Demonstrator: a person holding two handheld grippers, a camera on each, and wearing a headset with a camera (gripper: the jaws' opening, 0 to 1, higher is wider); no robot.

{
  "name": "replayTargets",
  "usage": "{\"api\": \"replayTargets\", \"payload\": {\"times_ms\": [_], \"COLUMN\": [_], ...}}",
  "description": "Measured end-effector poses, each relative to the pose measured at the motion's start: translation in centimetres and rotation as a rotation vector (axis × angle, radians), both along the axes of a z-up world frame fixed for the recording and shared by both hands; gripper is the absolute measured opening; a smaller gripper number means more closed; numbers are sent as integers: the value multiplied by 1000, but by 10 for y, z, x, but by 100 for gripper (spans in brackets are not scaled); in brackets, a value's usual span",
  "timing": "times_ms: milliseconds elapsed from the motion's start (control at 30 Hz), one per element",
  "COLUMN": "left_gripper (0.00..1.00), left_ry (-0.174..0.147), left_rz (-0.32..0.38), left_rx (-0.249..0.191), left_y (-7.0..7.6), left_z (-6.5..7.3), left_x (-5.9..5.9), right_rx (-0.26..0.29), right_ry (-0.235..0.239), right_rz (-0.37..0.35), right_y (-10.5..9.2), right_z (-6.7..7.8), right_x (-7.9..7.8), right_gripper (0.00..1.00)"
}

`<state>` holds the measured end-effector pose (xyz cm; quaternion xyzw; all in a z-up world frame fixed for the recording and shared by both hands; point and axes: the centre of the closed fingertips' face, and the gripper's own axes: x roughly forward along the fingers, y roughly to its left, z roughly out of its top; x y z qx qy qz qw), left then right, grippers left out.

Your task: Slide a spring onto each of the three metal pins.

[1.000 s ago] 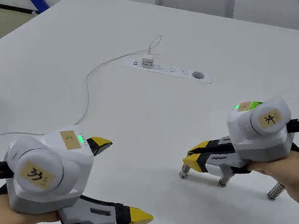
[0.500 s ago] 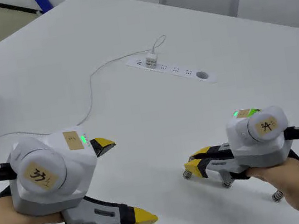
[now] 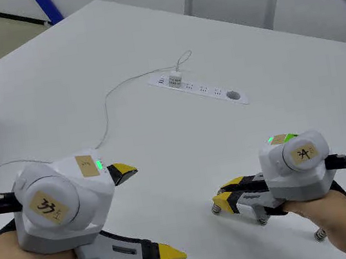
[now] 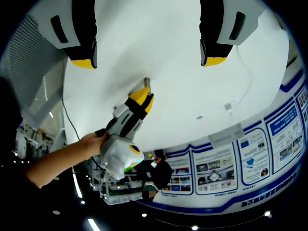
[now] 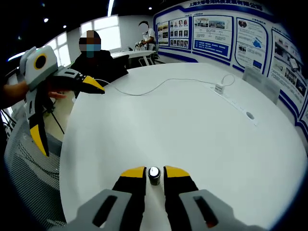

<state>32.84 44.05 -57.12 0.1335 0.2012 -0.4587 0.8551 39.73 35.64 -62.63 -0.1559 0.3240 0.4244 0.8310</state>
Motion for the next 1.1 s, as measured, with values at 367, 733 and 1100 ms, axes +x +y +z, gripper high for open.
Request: {"api": "replayTargets", "payload": {"times_ms": [367, 733, 1100], "left_gripper": [90, 93, 92], "left_ry": [-27, -61, -87], "left_rz": [-18, -51, -49], "left_rx": [30, 35, 18], "left_y": [-4, -14, -17], "left_z": [9, 24, 38], "left_x": [-2, -3, 1], "right_rx": [41, 62, 113], "right_ry": [-22, -78, -210], "right_rz": [-14, -6, -74], "right_y": [-5, -13, -50], "right_z": [21, 50, 96], "right_x": [-3, -12, -15], "right_gripper": [19, 23, 29]}}
